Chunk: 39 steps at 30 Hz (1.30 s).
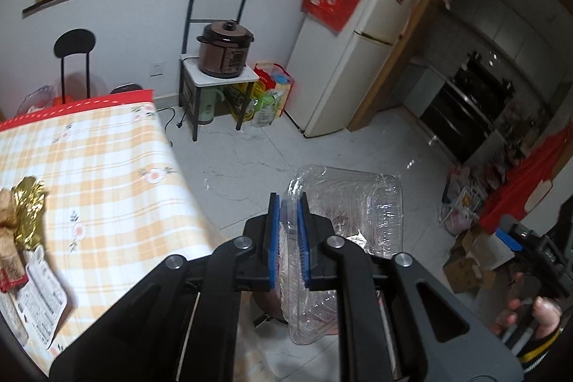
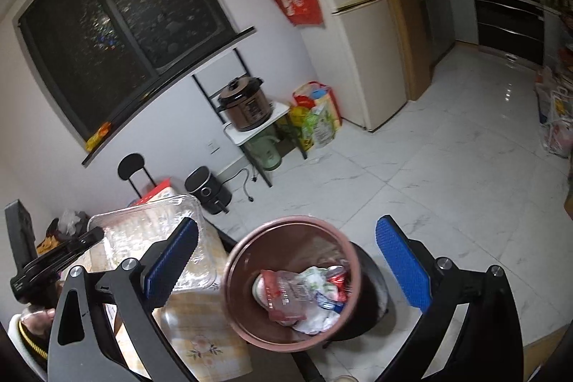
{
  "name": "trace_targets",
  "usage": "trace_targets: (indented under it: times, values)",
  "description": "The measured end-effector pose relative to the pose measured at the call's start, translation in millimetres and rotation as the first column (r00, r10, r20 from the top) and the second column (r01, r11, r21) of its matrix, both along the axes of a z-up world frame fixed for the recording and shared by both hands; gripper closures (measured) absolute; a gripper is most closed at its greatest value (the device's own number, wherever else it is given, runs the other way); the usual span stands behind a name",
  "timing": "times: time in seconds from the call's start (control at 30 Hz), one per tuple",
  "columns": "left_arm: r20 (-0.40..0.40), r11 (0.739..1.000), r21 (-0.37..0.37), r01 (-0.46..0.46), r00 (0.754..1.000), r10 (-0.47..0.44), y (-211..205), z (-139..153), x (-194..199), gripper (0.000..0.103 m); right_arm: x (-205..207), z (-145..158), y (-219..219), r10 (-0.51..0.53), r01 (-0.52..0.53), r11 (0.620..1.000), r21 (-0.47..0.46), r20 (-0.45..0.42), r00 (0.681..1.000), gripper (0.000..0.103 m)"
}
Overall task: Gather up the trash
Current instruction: 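Release the clear plastic container into the brown bin with the left tool, then move both tools back over the table toward the remaining trash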
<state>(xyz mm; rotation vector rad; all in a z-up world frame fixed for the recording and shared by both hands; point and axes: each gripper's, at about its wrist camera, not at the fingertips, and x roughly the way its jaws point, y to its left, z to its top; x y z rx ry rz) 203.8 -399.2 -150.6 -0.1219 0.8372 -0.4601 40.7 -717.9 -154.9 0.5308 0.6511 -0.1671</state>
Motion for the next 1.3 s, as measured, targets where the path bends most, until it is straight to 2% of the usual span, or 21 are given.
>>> trace_targets:
  times: [0.1, 0.13, 0.17, 0.2, 0.23, 0.33, 0.4, 0.57, 0.77, 0.9, 1.03, 1.13, 1.3]
  values:
    - [-0.008, 0.999, 0.008, 0.032, 0.999, -0.032, -26.4, -5.1, 5.9, 0.088, -14.1, -3.5, -13.8, -0.04, 0.04, 0.999, 0.005, -0.006, 0.999, 0.005]
    - [-0.01, 0.999, -0.001, 0.053, 0.999, -0.053, -35.0, -6.6, 7.3, 0.083, -18.3, -5.3, -19.6, -0.053, 0.053, 0.999, 0.005, -0.01, 0.999, 0.005]
    - [-0.013, 0.995, -0.023, 0.095, 0.995, -0.095, -46.4, -8.5, 9.4, 0.062, -21.2, -6.6, -23.8, -0.064, 0.064, 0.998, 0.006, -0.014, 0.998, 0.005]
    - [-0.015, 0.992, -0.031, 0.121, 0.993, -0.121, -55.1, -9.8, 11.0, 0.034, -23.5, -7.5, -27.0, -0.073, 0.073, 0.997, 0.008, -0.018, 0.997, 0.005]
    - [-0.01, 0.991, -0.035, 0.129, 0.991, -0.13, -61.3, -9.3, 12.2, 0.025, -25.7, -8.3, -31.1, -0.083, 0.083, 0.996, 0.011, -0.021, 0.996, 0.005]
    - [0.029, 0.989, -0.06, 0.137, 0.99, -0.135, -62.4, 3.6, 9.3, 0.019, -29.0, -5.4, -36.5, -0.1, 0.1, 0.995, 0.013, -0.008, 0.995, 0.005]
    - [0.065, 0.988, -0.072, 0.139, 0.989, -0.134, -58.0, 14.5, 3.9, 0.01, -29.3, -1.2, -36.2, -0.102, 0.102, 0.995, 0.016, 0.005, 0.995, 0.005]
    - [0.164, 0.994, -0.069, 0.089, 0.984, -0.077, -22.6, 49.3, -9.4, 0.008, -20.1, 10.8, -21.0, -0.071, 0.07, 0.997, 0.013, 0.032, 0.997, 0.005]
    - [0.238, 0.997, -0.063, -0.039, 0.97, 0.053, 60.3, 78.8, -26.9, 0.006, 5.6, 28.7, 21.5, 0.015, -0.015, 1.0, -0.001, 0.056, 0.998, 0.005]
    - [0.257, 0.987, -0.058, -0.149, 0.953, 0.159, 131.2, 88.4, -35.3, 0.006, 21.2, 36.1, 59.8, 0.075, -0.075, 0.997, -0.005, 0.057, 0.996, 0.005]
    - [0.285, 0.968, -0.053, -0.245, 0.926, 0.249, 209.6, 92.3, -51.5, 0.006, 37.7, 42.3, 102.9, 0.134, -0.133, 0.991, -0.015, 0.051, 0.99, 0.005]
    - [0.277, 0.942, -0.053, -0.331, 0.902, 0.332, 271.6, 92.5, -68.6, 0.006, 49.2, 46.0, 141.4, 0.183, -0.182, 0.983, -0.019, 0.047, 0.982, 0.005]
    - [0.242, 0.881, -0.08, -0.467, 0.848, 0.472, 369.7, 85.9, -100.6, 0.006, 65.9, 49.2, 208.4, 0.268, -0.267, 0.963, -0.027, 0.034, 0.963, 0.005]
